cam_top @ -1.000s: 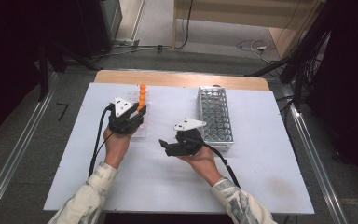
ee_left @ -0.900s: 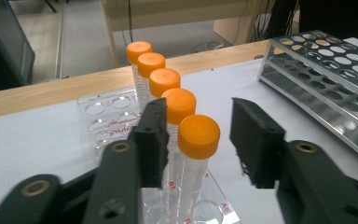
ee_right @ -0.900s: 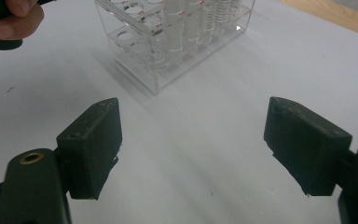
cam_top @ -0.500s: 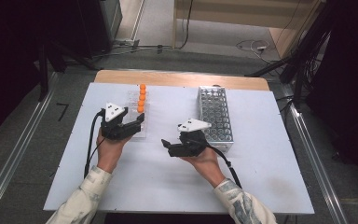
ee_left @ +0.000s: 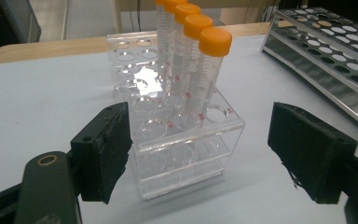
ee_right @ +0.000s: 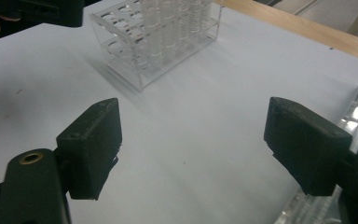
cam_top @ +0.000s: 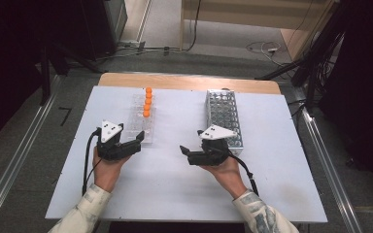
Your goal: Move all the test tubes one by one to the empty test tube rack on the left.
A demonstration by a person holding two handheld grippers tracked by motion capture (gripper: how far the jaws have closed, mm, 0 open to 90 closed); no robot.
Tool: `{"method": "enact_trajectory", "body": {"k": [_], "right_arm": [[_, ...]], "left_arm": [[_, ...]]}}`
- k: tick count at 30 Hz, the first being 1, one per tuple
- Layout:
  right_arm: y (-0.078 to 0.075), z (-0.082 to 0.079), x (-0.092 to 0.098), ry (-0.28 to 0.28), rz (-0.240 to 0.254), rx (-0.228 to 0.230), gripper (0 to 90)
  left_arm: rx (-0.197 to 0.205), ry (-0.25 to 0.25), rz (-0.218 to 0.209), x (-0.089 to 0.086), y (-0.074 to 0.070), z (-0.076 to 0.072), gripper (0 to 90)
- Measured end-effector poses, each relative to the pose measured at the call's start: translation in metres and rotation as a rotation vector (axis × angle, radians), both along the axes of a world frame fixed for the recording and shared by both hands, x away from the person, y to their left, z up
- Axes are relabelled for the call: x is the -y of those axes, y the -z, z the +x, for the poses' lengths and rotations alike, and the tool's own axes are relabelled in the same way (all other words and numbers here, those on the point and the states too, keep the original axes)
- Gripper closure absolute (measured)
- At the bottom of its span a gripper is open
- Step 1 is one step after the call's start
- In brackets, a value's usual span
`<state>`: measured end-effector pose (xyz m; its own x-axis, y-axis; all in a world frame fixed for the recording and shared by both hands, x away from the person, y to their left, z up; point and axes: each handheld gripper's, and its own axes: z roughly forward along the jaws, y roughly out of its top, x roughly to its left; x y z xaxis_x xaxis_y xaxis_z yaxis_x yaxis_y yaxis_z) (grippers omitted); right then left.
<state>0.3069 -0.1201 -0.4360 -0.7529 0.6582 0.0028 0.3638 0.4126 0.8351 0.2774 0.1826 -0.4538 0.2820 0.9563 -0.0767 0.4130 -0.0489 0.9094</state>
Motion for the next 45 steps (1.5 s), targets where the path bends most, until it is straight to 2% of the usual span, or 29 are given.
{"method": "enact_trajectory", "body": {"k": [6,17,26,34,40,45], "right_arm": [[-0.004,-0.004,0.022,0.041,0.020,0.013,17.6],[-0.003,-0.007,0.058,0.105,0.032,0.017,17.6],[-0.001,-0.009,0.075,0.133,0.032,0.019,17.2],[0.001,-0.012,0.087,0.155,0.027,0.019,17.0],[0.001,-0.014,0.096,0.179,0.032,0.021,17.0],[0.002,-0.015,0.103,0.195,0.029,0.020,16.9]], "left_arm": [[0.031,-0.027,-0.009,-0.010,-0.001,-0.013,20.6],[0.026,-0.031,-0.014,-0.015,0.002,-0.028,19.0],[0.022,-0.045,0.001,-0.018,0.005,-0.031,18.9],[0.012,-0.048,-0.002,-0.019,0.007,-0.034,16.6],[-0.004,-0.059,-0.005,-0.021,0.010,-0.036,12.8],[-0.022,-0.062,0.012,-0.022,0.012,-0.035,11.2]]}}
